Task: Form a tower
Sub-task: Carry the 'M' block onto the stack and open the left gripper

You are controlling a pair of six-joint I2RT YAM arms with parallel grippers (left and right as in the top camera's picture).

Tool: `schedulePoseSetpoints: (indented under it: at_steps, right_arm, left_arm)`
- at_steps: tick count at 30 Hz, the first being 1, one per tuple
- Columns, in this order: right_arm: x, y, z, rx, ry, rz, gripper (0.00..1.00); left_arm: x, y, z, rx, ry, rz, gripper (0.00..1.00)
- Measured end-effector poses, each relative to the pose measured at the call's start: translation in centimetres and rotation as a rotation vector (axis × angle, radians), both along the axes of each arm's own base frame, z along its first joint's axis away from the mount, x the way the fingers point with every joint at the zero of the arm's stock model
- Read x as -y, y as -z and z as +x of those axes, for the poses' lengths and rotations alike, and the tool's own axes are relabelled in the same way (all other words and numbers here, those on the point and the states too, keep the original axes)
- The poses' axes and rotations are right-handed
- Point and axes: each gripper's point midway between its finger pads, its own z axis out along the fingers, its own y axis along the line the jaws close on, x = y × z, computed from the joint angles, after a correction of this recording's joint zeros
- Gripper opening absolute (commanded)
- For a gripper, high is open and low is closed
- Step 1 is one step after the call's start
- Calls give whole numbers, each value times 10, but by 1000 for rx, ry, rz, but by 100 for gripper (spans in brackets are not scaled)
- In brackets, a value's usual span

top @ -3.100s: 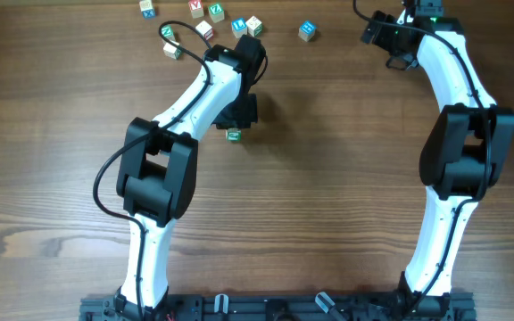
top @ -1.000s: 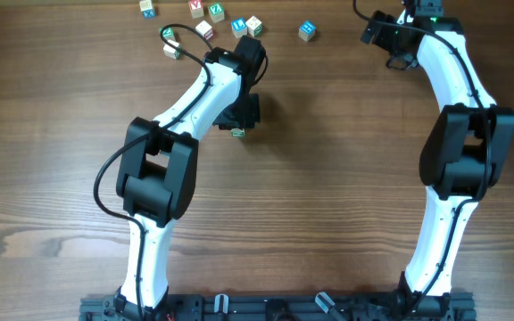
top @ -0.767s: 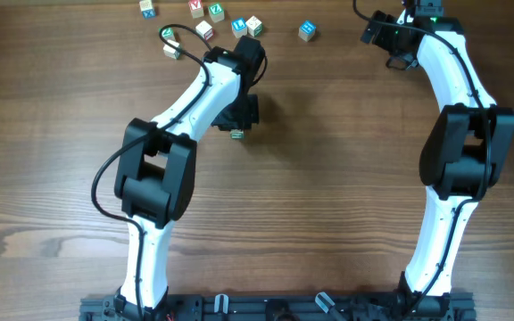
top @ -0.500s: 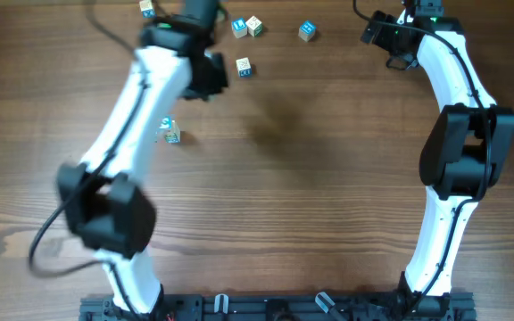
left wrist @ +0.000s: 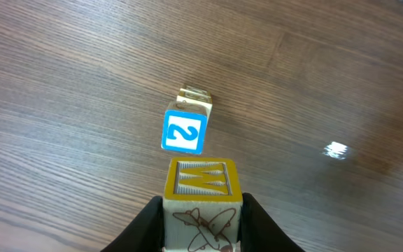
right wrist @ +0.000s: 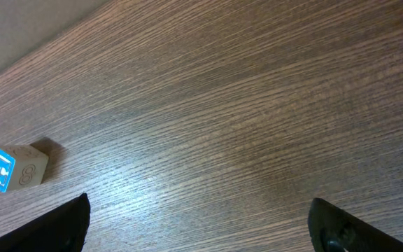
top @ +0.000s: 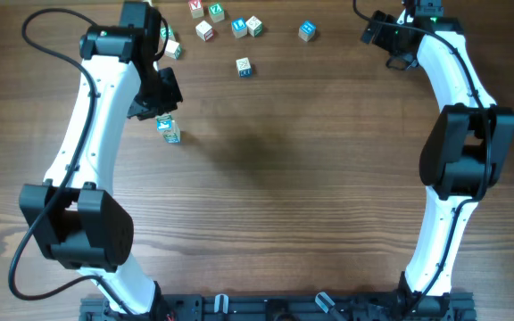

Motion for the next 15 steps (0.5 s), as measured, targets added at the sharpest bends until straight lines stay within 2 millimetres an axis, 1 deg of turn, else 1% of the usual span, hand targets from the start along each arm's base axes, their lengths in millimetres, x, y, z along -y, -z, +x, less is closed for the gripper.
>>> schedulePoseSetpoints:
  at_steps: [6,10,15]
  right_arm:
    - [0,0,0,0,0,0,100]
    - [0,0,0,0,0,0,100]
    - [0,0,0,0,0,0,100]
  left_arm:
    - [-3,20,2,-3,3,22,28]
    - [-7,26,5,7,0,43,29]
    - [-15,34,3,1,5,89,29]
